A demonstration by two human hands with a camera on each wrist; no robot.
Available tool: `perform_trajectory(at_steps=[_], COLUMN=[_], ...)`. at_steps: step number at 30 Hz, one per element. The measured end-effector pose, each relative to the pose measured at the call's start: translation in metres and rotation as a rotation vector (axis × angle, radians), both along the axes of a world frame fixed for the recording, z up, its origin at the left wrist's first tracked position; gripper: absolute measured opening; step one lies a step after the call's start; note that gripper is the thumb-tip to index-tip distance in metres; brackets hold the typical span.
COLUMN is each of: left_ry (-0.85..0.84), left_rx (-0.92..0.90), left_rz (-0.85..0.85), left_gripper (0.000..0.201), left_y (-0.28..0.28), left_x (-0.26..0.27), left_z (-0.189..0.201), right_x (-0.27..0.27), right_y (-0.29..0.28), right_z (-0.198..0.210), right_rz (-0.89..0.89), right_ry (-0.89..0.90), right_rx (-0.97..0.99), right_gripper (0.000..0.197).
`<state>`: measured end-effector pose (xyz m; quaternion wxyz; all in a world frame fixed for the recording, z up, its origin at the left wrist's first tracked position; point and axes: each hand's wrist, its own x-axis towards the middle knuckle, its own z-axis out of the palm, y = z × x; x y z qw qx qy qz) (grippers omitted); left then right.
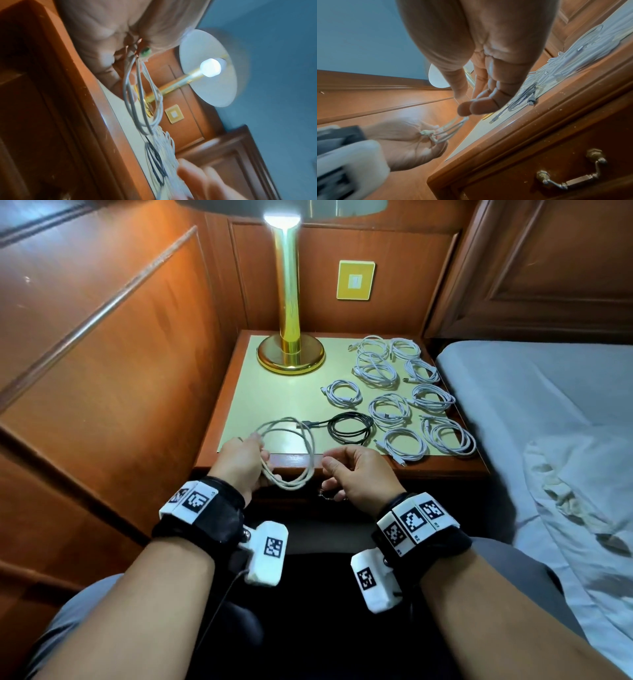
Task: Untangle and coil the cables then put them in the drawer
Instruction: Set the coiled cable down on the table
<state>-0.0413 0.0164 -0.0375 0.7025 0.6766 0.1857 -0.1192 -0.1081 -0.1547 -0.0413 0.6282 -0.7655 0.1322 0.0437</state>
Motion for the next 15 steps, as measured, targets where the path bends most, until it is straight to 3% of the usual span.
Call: perform_trajectory(at_steps=[4, 9, 12, 15], left_ry=[0.072, 0.111, 0.069, 0.024], left_rx=[-0.029, -0.032, 0.277, 0.555], left_rz=[0.156, 0.120, 0.013, -0.062], left_gripper=[0.034, 0.023, 0.061, 0.060], left_y=[0.012, 0.012, 0.020, 0.031], left_x=[0.031, 0.049, 0.057, 0.056], left_z=[-0.004, -0.008, -0.007, -0.004], right_x=[-0.002, -0.001, 0.003, 0.006], right_y=[-0.002, -0.003, -0.002, 0.002], right_z=[-0.001, -0.005, -0.006, -0.006], right_rz=[0.091, 0.166, 0.186, 0.219], right_ry=[0.028, 0.046, 0.056, 0.069], right_rx=[-0.111, -0.243, -0.291, -0.315], right_gripper=[0.011, 0.012, 0.012, 0.012])
